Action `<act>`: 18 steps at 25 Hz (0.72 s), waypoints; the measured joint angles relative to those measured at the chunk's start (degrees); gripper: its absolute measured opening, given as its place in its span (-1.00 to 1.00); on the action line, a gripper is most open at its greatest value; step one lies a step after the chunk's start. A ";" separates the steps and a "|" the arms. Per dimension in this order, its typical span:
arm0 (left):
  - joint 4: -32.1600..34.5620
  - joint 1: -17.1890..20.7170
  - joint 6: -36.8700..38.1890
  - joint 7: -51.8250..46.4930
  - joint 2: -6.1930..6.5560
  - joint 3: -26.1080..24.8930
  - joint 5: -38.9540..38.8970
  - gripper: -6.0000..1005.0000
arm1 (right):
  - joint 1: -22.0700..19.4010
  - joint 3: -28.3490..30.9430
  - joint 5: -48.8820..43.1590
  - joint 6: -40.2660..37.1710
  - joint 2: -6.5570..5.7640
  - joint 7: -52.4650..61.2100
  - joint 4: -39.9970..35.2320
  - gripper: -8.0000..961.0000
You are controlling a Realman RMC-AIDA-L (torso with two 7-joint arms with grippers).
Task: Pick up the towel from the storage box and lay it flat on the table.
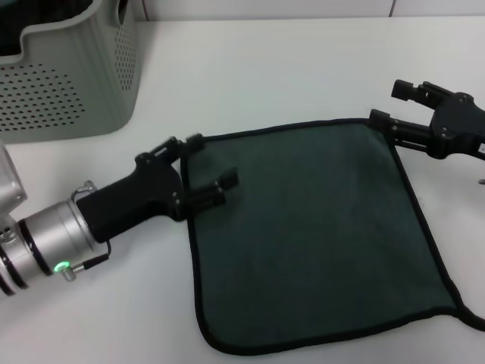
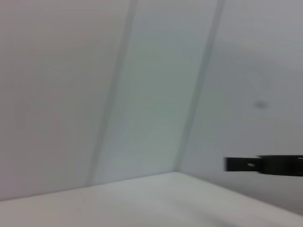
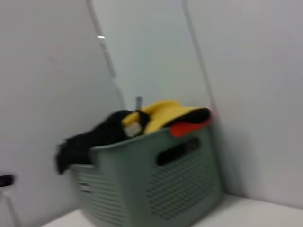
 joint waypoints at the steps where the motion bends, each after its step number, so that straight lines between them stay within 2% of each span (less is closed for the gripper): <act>1: 0.29 0.06 1.55 -0.77 0.29 0.00 1.14 0.64 | -0.01 -0.01 -0.20 1.61 -0.40 0.01 -0.04 0.74; 2: 0.55 0.16 2.77 -1.19 0.48 0.00 1.87 0.71 | -0.01 -0.01 -0.72 3.30 -0.72 0.01 -0.06 0.78; 3: 0.91 0.40 4.22 -1.38 0.67 -0.02 2.50 0.69 | 0.00 0.05 -1.54 5.84 -1.20 -0.04 -0.13 0.78; 7: 2.57 1.10 9.71 -1.37 1.40 -0.03 4.45 0.64 | -0.36 0.37 -3.37 10.63 -1.68 -0.73 -0.79 0.78; 13: 4.41 0.98 13.70 -4.14 2.60 -0.04 6.31 0.50 | -0.85 0.51 -7.23 14.87 -1.38 -1.23 -4.29 0.78; 18: 6.07 1.54 15.63 -4.57 3.14 -0.21 6.81 0.50 | -1.06 0.55 -8.23 15.66 -1.13 -1.24 -6.27 0.78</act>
